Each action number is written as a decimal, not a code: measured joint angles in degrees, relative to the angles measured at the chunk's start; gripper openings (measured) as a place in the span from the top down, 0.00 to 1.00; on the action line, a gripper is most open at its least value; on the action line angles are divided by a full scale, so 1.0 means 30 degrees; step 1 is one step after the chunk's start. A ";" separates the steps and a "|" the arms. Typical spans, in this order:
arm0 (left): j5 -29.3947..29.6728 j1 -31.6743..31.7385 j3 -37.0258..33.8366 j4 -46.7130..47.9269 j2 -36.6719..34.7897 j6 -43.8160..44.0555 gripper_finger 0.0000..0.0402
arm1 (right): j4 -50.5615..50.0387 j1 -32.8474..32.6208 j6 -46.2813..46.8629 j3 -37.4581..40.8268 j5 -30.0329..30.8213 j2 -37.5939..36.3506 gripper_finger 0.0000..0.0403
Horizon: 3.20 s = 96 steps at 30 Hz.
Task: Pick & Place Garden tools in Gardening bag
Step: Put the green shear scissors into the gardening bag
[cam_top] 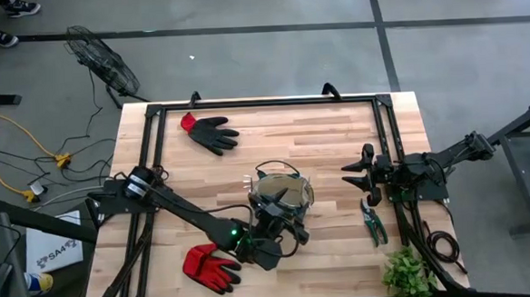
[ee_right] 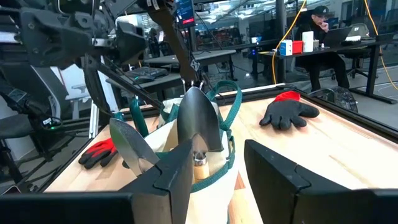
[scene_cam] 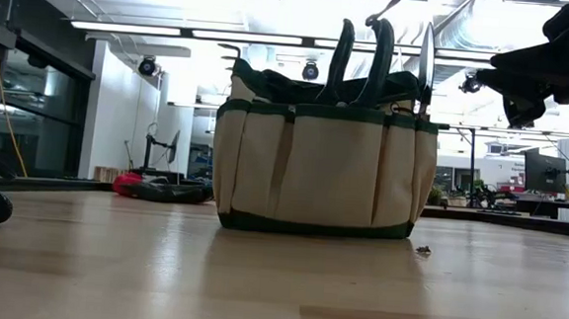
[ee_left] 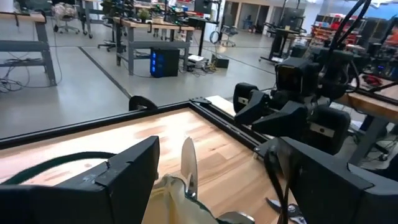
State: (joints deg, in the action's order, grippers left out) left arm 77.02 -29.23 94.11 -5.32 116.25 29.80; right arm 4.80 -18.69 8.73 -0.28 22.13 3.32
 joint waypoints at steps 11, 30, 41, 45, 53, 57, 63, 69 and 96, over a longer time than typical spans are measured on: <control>-0.0542 0.0007 -0.0007 0.1994 -0.1240 -0.0959 0.20 | 0.0000 -0.0004 0.0000 -0.0004 -0.0002 -0.0002 0.66; -0.3059 0.0622 -0.0184 0.2996 -0.2702 -0.3162 0.20 | 0.0000 -0.0004 0.0000 -0.0004 -0.0004 0.0000 0.66; -0.7305 0.0655 -0.4604 0.1404 -0.5187 -0.0844 0.20 | 0.0007 -0.0003 0.0000 -0.0004 -0.0001 0.0091 0.66; -0.8884 0.0942 -0.5408 0.1224 -0.5873 -0.1354 0.20 | 0.0000 -0.0001 0.0000 -0.0001 0.0000 0.0127 0.66; -1.3260 0.2018 -0.5799 0.1837 -0.6776 -0.1858 0.20 | -0.0015 -0.0004 0.0000 -0.0001 -0.0005 0.0133 0.66; -1.6111 0.2623 -0.5814 0.1819 -0.6776 -0.1851 0.20 | -0.0007 0.0002 0.0000 -0.0002 -0.0007 0.0127 0.66; -1.8084 0.3256 -0.5810 0.1849 -0.6776 -0.2533 0.20 | 0.0000 -0.0004 0.0000 0.0004 0.0000 0.0127 0.66; -1.9606 0.3402 -0.5090 0.2193 -0.6652 -0.4484 0.20 | 0.0000 -0.0003 0.0000 0.0000 -0.0001 0.0127 0.66; -2.2521 0.3745 -0.5811 0.5626 -0.9898 -0.5203 0.20 | 0.0002 -0.0004 0.0000 -0.0001 0.0000 0.0127 0.66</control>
State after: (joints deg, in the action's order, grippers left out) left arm 9.46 -18.00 76.67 11.56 86.56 14.19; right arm 4.80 -18.70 8.73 -0.29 22.13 3.70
